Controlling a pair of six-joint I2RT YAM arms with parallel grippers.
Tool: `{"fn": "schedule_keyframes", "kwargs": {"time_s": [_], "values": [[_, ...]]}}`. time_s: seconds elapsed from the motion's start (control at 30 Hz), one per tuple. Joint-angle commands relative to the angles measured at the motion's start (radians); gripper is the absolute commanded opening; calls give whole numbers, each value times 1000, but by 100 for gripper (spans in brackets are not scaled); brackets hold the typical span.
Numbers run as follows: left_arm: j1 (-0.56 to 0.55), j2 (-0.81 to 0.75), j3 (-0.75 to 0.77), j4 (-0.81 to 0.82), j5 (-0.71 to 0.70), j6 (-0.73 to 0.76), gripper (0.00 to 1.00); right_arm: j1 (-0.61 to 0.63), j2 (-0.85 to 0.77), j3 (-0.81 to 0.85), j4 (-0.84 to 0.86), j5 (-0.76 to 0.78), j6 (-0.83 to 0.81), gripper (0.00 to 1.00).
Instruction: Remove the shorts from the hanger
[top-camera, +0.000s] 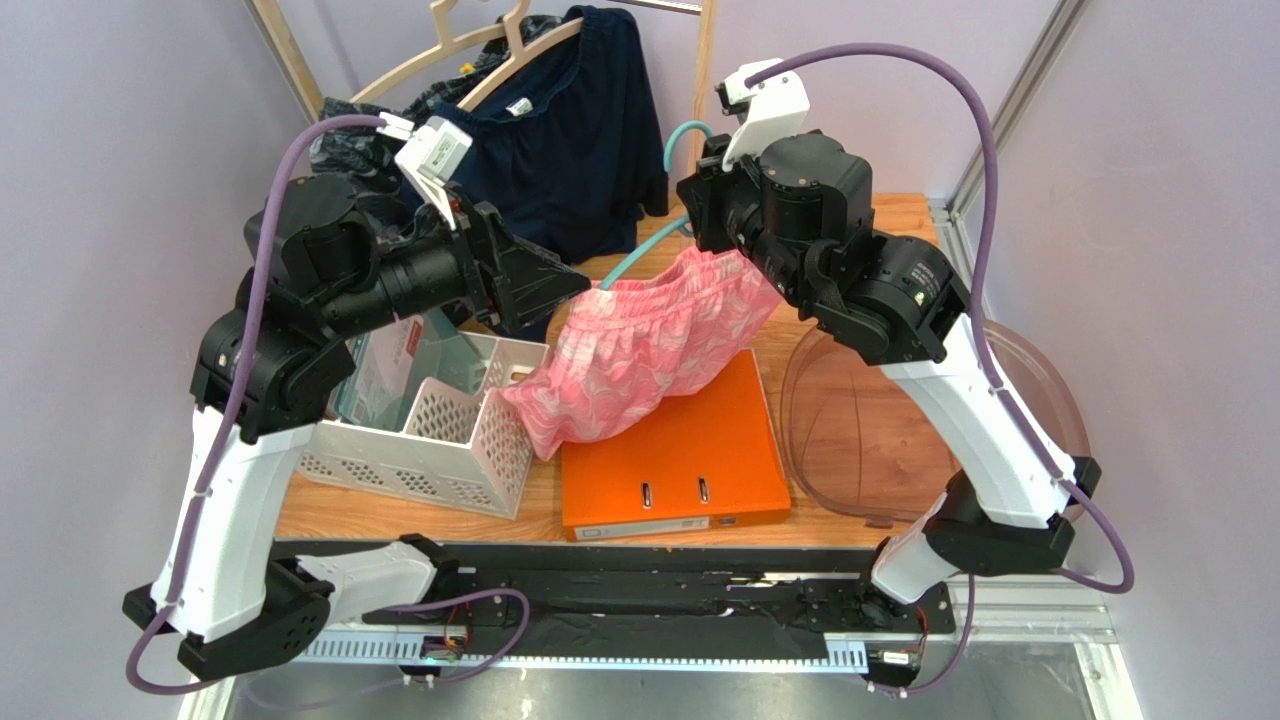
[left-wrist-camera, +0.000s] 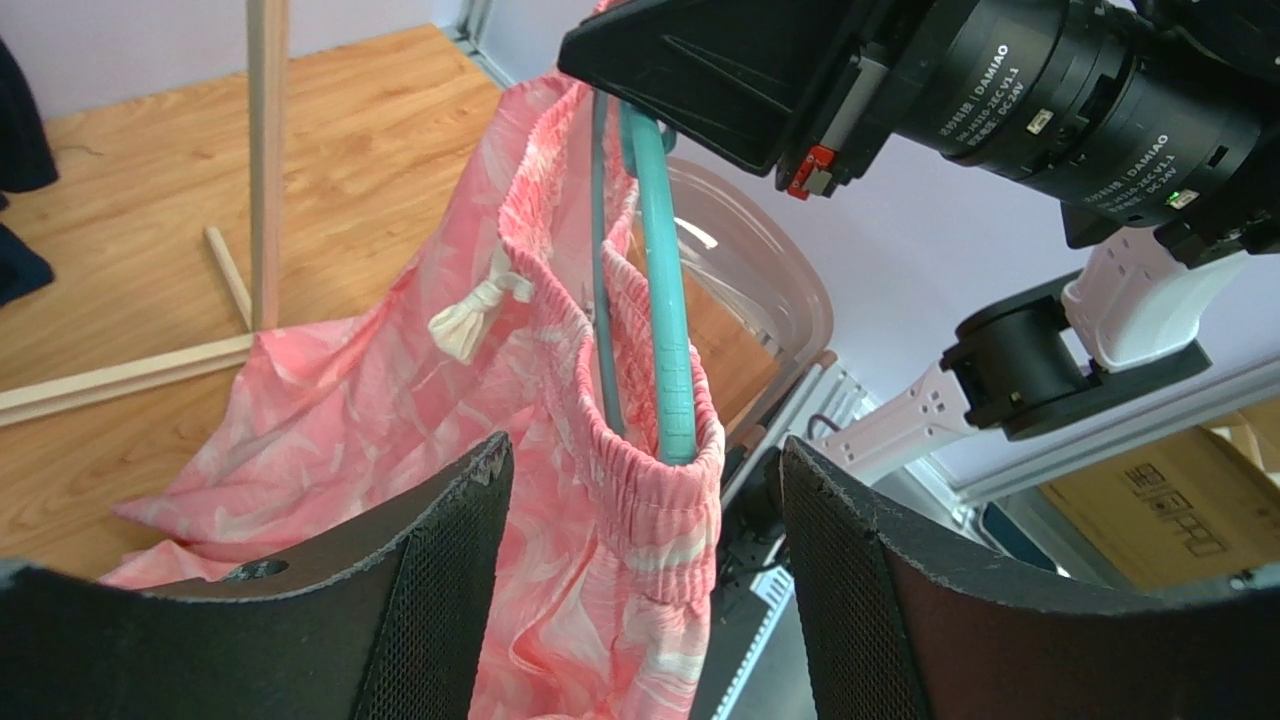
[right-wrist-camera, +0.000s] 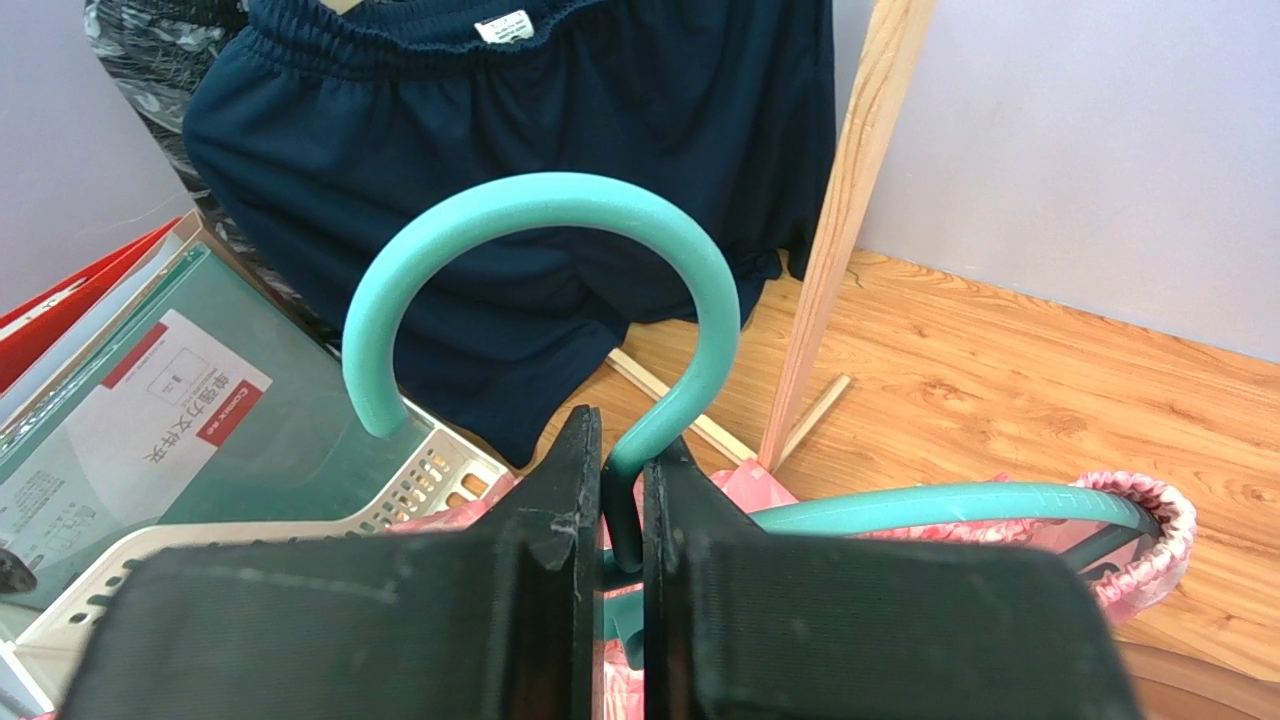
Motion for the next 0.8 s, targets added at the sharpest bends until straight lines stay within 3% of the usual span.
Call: {"fn": "schedule_keyframes", "kwargs": {"time_s": [0.0, 0.27, 0.57, 0.77], "values": [[0, 8, -4, 39, 62, -8, 70, 4, -35, 40, 67, 52, -9, 0], [0, 75, 68, 91, 111, -15, 76, 2, -39, 37, 55, 12, 29, 0], [0, 316, 304, 91, 190, -28, 55, 4, -52, 25, 44, -21, 34, 0], [0, 373, 301, 132, 284, -74, 48, 4, -61, 16, 53, -31, 9, 0]]}}
